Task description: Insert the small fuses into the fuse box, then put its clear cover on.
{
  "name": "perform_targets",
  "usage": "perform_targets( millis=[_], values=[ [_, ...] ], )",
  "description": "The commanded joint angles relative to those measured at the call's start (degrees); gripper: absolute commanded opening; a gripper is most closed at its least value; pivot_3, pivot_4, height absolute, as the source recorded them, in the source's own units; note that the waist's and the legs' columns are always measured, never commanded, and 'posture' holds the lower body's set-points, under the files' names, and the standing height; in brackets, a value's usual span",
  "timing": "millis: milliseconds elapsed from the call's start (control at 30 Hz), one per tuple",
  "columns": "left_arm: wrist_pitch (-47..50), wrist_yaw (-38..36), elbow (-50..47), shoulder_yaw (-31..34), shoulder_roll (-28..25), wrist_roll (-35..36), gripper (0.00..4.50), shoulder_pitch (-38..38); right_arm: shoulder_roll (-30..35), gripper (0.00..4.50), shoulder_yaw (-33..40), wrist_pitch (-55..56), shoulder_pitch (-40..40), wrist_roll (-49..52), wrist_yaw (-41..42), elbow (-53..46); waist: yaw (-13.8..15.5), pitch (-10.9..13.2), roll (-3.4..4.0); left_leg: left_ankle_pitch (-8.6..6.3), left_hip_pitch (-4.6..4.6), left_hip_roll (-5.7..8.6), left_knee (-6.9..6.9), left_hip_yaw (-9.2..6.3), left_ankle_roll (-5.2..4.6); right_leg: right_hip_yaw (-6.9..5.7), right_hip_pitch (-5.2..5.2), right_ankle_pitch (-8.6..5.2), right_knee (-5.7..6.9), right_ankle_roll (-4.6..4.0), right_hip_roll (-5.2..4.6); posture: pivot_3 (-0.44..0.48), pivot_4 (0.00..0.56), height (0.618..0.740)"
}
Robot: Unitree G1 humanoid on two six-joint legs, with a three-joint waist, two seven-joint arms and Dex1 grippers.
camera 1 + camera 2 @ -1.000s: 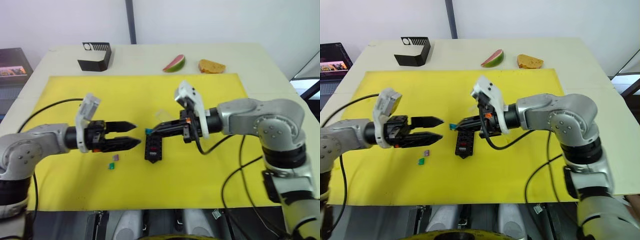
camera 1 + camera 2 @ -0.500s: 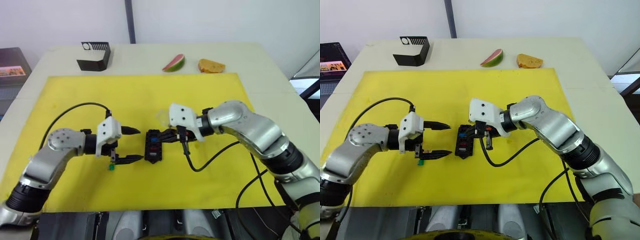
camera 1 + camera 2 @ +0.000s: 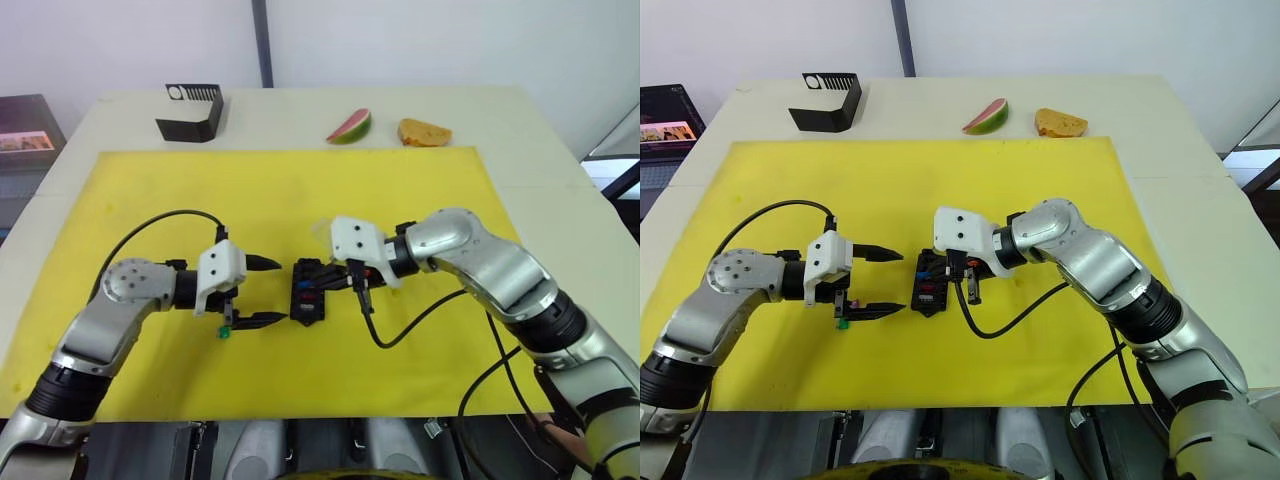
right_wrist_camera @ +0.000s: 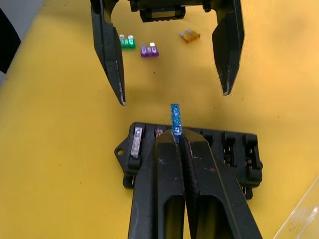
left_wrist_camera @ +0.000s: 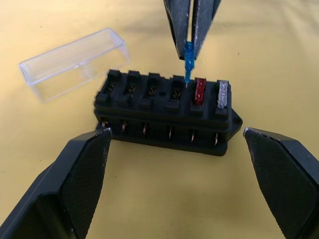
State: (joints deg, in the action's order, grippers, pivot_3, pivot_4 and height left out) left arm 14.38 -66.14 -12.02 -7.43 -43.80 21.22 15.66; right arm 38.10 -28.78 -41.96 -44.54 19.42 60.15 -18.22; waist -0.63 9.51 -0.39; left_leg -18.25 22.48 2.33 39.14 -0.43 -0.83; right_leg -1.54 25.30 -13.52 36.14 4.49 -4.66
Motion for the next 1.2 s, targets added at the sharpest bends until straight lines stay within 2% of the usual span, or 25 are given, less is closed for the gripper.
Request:
perform_targets(
  millis=[33, 900, 1200],
  values=[
    [-0.7, -0.1, -1.1, 0.7, 0.1, -0.1, 4.45, 0.3, -0.8, 0.0, 0.6, 0.4, 0.2, -0.9, 0.4, -0.5, 0.0, 0.0, 0.0, 0.0, 0.0, 0.0, 0.0, 0.0, 0.0, 0.0, 0.0, 0.0, 0.0, 0.0, 0.0, 0.0, 0.15, 0.74],
    [1.8, 0.1, -3.3, 0.7, 0.0, 0.1, 4.45, -0.4, -3.2, 0.0, 0.0, 2.2, 1.3, -5.9, 1.5, 2.3, 0.0, 0.0, 0.0, 0.11, 0.0, 0.0, 0.03, 0.0, 0.19, -0.02, 0.0, 0.0, 0.06, 0.01, 0.03, 0.0, 0.15, 0.74],
    [2.4, 0.2, -4.0, 0.7, 0.2, 0.2, 4.45, -0.8, -3.3, 0.0, 2.3, 0.0, 0.8, -4.0, 2.9, 0.4, 0.0, 0.0, 0.0, 0.12, -0.01, 0.0, 0.03, 0.0, 0.2, -0.03, -0.01, 0.0, 0.07, 0.01, 0.03, 0.0, 0.15, 0.74]
  ],
)
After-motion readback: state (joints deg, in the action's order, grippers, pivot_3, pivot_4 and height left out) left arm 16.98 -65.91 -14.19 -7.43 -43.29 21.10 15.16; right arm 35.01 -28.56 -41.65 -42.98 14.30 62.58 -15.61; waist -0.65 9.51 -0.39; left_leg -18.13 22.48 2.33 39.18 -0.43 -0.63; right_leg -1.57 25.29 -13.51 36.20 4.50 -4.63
